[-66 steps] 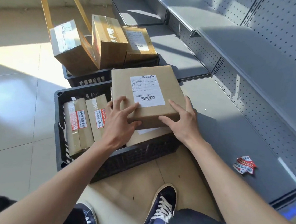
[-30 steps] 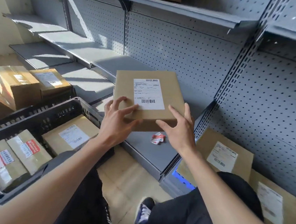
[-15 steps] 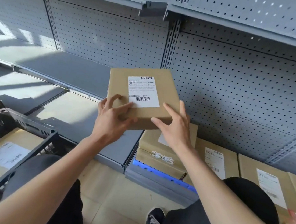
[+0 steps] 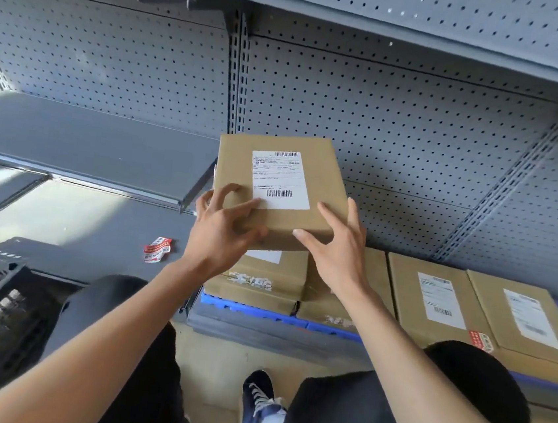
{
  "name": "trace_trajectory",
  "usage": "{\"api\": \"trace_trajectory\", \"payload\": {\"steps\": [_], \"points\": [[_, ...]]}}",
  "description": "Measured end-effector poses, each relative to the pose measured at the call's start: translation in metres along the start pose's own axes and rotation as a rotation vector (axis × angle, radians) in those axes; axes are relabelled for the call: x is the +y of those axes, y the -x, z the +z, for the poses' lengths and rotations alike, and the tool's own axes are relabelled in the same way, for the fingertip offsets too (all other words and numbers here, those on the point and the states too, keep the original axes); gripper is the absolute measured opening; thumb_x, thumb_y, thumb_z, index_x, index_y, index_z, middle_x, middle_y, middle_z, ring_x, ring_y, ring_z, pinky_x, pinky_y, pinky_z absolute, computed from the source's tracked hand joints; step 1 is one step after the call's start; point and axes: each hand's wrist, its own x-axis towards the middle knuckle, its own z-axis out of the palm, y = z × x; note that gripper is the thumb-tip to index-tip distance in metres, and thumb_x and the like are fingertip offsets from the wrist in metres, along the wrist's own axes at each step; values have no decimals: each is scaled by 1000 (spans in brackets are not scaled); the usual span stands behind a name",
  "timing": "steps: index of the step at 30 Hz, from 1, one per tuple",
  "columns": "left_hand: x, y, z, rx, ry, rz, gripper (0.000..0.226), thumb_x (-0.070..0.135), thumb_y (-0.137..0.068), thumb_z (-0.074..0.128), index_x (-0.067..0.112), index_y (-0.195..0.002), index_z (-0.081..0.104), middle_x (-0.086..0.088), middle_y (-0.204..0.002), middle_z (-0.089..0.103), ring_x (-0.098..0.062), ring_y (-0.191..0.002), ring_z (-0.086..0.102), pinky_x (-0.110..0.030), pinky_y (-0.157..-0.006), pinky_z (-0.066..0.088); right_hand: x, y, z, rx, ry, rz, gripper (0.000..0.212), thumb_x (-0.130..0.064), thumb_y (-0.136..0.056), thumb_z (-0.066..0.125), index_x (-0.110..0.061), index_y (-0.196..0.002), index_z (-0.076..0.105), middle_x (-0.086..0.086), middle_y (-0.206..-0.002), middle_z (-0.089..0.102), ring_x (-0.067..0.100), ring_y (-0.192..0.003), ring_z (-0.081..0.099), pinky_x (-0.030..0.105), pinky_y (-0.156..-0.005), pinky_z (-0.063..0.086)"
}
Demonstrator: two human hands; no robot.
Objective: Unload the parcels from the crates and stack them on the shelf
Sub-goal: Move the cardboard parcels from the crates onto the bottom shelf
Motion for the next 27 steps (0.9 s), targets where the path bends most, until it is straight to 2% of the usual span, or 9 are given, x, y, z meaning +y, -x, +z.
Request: {"api": "trace_trajectory", "payload": {"steps": [5, 8, 11, 15, 17, 27], "points": [[30, -9, 41, -81, 18, 82, 56, 49, -88, 71, 38, -142, 57, 13, -155, 28, -29, -144, 15, -60, -114, 37, 38, 5, -35, 71, 42, 64, 68, -47, -81, 80, -31, -142, 56, 1, -168, 11, 22, -151, 15, 33, -119, 20], [47, -12, 65, -126, 32, 125, 56, 48, -89, 71, 39, -142, 57, 11, -156, 29, -29, -144, 16, -54, -118, 32, 60, 11, -53, 118, 78, 109, 68, -46, -80, 81, -31, -142, 57, 2, -168, 12, 23, -151, 15, 34, -120, 21], [61, -15, 93, -148, 55, 180, 55, 48, -87, 73, 42, -140, 58, 13, -154, 31, -32, -142, 19, -53, -114, 37, 83, 20, -69, 133, 77, 165, 67, -47, -81, 80, -35, -142, 55, -1, -168, 9, 21, -152, 14, 34, -118, 24], [79, -16, 129, -216, 70, 190, 56, 51, -87, 72, 45, -140, 56, 17, -153, 28, -31, -142, 19, -57, -104, 47, 116, 26, -91, 150, 102, 222, 67, -48, -82, 79, -36, -143, 54, -4, -168, 9, 20, -152, 14, 37, -117, 27], [87, -14, 145, -244, 48, 214, 57, 51, -87, 71, 46, -141, 54, 17, -153, 27, -31, -142, 19, -56, -107, 44, 131, 30, -99, 150, 112, 248, 66, -47, -82, 79, -35, -143, 54, -5, -168, 10, 17, -151, 11, 34, -115, 28], [84, -11, 206, -356, 8, 187, 58, 44, -85, 78, 38, -140, 58, 13, -152, 34, -30, -139, 26, -51, -112, 41, 196, 38, -94, 122, 116, 322, 65, -46, -80, 81, -32, -139, 59, 2, -167, 16, 25, -150, 15, 45, -115, 33]]}}
